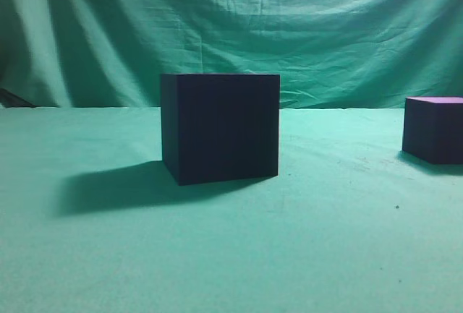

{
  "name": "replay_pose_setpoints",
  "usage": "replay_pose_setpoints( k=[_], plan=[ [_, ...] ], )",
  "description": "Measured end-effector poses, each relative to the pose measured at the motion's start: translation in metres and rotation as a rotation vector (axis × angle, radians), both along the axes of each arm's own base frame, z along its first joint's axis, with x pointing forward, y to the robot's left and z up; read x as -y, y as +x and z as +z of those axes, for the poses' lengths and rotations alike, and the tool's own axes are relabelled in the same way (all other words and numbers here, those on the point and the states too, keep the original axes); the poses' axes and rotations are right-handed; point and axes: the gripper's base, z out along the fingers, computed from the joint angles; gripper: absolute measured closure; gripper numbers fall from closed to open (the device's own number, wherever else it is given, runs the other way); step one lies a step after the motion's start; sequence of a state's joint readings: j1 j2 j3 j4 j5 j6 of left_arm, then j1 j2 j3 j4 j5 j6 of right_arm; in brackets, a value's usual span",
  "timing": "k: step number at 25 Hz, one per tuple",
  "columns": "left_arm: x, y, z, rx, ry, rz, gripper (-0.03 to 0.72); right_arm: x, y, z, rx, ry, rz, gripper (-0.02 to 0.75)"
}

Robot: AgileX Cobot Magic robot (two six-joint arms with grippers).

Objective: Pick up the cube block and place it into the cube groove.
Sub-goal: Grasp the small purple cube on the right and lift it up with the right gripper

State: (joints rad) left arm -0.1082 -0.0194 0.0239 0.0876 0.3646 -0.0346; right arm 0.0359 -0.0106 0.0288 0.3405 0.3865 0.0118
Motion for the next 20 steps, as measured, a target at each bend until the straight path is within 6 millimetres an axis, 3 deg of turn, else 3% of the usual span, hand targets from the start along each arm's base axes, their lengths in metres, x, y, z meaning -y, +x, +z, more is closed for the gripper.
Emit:
replay_pose_setpoints(
  k=[20],
  plan=[
    [0.0000,0.0000,0.0000,0.000,0.000,0.000,0.688,0.0000,0.0000,0.0000,0.000,0.000,0.000,0.690]
  ],
)
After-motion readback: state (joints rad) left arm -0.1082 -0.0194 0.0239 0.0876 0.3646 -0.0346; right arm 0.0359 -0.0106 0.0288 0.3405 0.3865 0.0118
